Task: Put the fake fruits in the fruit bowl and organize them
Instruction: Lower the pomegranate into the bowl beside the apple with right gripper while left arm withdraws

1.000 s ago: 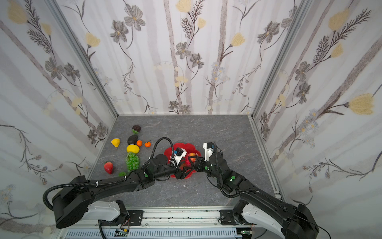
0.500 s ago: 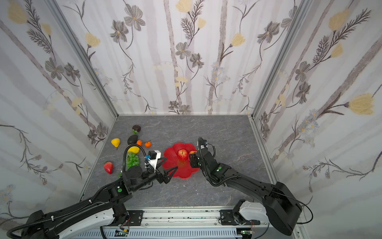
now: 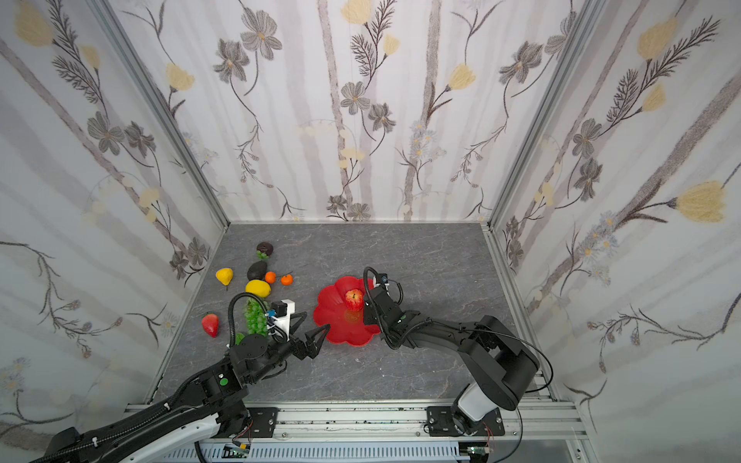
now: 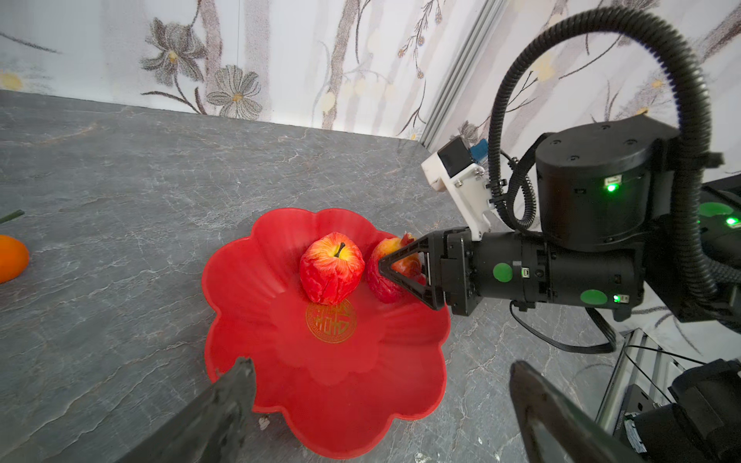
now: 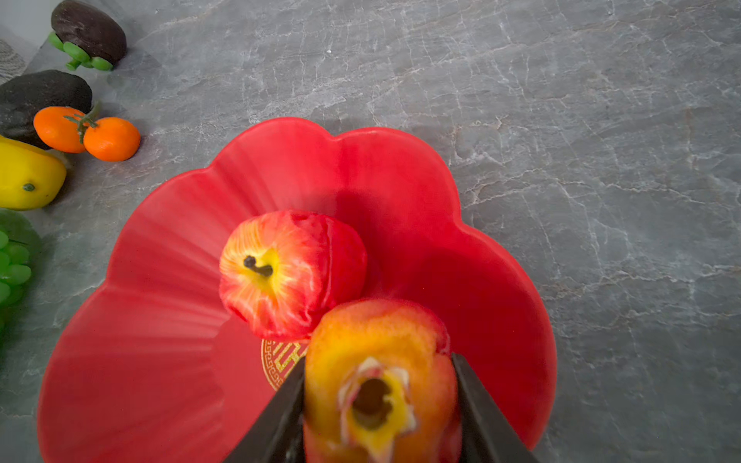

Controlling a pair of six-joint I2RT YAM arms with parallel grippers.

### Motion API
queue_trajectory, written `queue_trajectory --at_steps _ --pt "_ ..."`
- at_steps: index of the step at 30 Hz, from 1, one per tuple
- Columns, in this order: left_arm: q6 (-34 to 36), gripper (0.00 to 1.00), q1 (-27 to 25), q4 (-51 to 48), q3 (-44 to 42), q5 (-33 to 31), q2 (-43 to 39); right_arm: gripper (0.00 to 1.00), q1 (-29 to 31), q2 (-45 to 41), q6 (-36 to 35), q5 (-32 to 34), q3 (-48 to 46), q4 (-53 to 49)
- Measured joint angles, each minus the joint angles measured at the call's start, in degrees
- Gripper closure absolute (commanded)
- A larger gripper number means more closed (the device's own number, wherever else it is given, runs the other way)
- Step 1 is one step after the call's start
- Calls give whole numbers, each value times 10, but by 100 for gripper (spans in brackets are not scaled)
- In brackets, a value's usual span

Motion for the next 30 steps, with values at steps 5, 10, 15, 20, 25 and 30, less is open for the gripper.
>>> queue_trajectory --at_steps 5,10,15,20,25,30 --pt "-5 0 5 0 -5 -1 -8 55 0 21 4 11 3 20" --pt "-11 0 9 0 -11 -1 -19 53 0 36 4 11 7 24" --pt "-15 0 12 0 -13 -1 -23 49 0 48 6 11 10 35" --pt "-20 0 15 0 -14 -1 -24 46 0 58 10 9 15 36" --pt "-23 0 16 0 -14 -1 -24 42 -3 61 15 6 17 36" --pt "-24 0 18 0 -14 -1 -24 38 -9 61 21 4 17 36"
